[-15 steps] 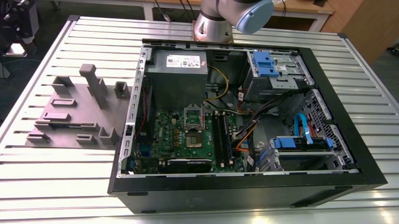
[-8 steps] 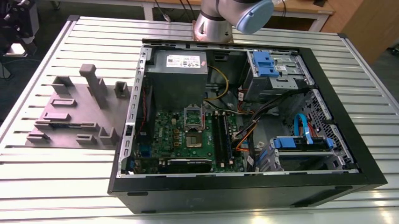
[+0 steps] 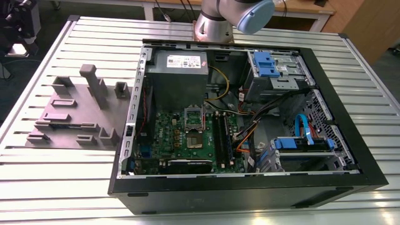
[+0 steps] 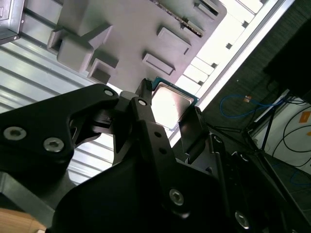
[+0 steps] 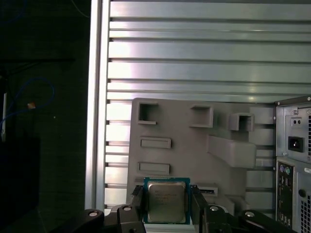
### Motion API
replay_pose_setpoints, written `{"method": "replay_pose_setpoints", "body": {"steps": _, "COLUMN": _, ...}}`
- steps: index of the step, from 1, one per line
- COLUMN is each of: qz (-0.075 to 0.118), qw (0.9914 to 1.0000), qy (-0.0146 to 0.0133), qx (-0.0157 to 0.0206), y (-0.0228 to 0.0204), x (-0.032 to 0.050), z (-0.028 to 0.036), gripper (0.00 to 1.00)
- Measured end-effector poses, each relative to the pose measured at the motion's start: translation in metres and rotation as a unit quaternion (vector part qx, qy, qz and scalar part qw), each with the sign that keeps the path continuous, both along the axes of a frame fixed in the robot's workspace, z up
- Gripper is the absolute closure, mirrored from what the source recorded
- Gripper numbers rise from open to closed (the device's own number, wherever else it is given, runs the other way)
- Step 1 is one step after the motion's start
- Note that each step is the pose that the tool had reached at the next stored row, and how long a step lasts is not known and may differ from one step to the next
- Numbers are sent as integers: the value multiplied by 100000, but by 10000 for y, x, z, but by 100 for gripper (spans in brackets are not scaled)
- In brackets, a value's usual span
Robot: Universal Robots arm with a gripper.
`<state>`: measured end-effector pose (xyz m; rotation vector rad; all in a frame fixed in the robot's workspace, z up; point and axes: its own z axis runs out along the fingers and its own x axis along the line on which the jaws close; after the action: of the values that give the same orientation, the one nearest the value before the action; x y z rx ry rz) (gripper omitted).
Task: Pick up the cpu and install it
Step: 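Pick up the cpu and move it towards the insertion slot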
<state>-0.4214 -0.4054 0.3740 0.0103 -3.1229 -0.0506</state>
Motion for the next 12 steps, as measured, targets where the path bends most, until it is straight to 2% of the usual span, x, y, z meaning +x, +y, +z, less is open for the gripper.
{"method": "replay_pose_setpoints", "body": {"steps": 7, "qz": 0, "qw": 100000, "qy": 3, "qx": 1, "y": 0, "x": 85, "z": 0, "gripper": 53}}
{"method": "replay_pose_setpoints", "body": {"steps": 10, "qz": -11, "qw": 100000, "qy": 7, "qx": -2, "y": 0, "x": 91, "z": 2, "gripper": 53}}
{"method": "replay_pose_setpoints", "body": {"steps": 12, "qz": -4, "qw": 100000, "qy": 13, "qx": -7, "y": 0, "x": 97, "z": 30, "gripper": 53}}
